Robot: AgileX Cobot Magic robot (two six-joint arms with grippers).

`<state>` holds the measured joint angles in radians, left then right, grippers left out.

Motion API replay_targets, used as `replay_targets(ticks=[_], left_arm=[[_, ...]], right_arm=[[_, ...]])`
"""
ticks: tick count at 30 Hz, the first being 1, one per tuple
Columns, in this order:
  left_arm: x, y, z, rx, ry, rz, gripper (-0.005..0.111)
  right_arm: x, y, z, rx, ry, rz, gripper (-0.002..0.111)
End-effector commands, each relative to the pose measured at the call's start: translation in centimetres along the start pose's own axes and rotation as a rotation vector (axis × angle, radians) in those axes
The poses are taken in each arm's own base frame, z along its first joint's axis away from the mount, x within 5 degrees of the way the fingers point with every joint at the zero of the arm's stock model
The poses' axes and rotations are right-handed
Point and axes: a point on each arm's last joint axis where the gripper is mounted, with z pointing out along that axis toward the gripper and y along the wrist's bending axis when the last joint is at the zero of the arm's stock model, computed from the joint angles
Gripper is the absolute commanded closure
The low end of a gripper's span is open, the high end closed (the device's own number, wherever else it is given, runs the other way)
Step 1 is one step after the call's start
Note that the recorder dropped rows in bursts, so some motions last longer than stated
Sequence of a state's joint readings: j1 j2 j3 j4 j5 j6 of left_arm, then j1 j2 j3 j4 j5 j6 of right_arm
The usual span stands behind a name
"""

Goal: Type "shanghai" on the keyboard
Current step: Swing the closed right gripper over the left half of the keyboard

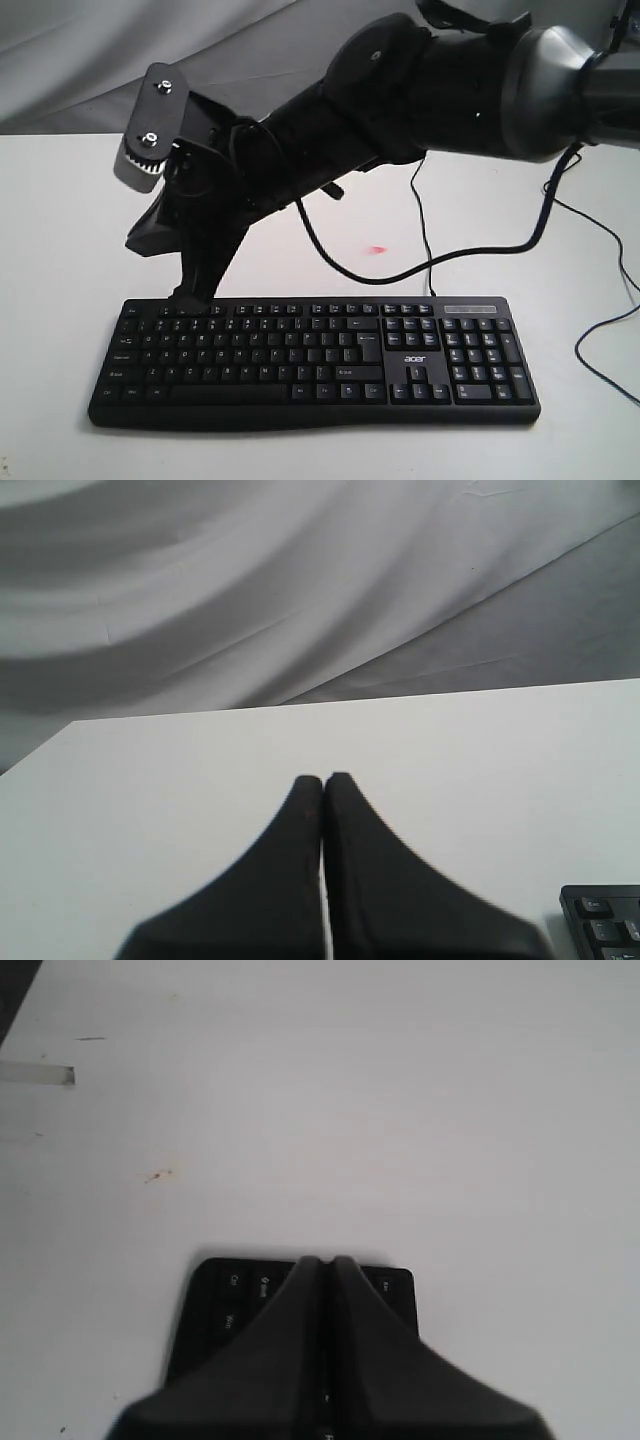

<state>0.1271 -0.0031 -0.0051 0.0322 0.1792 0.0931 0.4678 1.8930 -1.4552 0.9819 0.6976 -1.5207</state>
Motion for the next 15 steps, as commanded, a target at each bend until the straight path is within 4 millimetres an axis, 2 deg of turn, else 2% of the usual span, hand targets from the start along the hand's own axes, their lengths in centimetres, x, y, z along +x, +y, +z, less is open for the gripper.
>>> replay_targets(ticks=[1,4,7,15], left_arm=[[0.1,0.0,0.1,0.004,0.003,-0.003,0.106],[0.1,0.0,0.1,0.004,0.003,-0.003,0.106],[0.1,0.0,0.1,0.004,0.003,-0.003,0.106],[0.1,0.0,0.1,0.004,0.003,-0.003,0.106]], right_arm=[[-0.7,1.1,0.8,-0.013,-0.01,-0.008,0.108],[-1.0,1.7,1.3,-0.02,-0.008,-0.02,0.108],[-0.3,1.8,2.4,-0.038,0.008,-0.007,0.108],[3.6,1.5,6.8,-0.058,0.088,0.074,0.108]])
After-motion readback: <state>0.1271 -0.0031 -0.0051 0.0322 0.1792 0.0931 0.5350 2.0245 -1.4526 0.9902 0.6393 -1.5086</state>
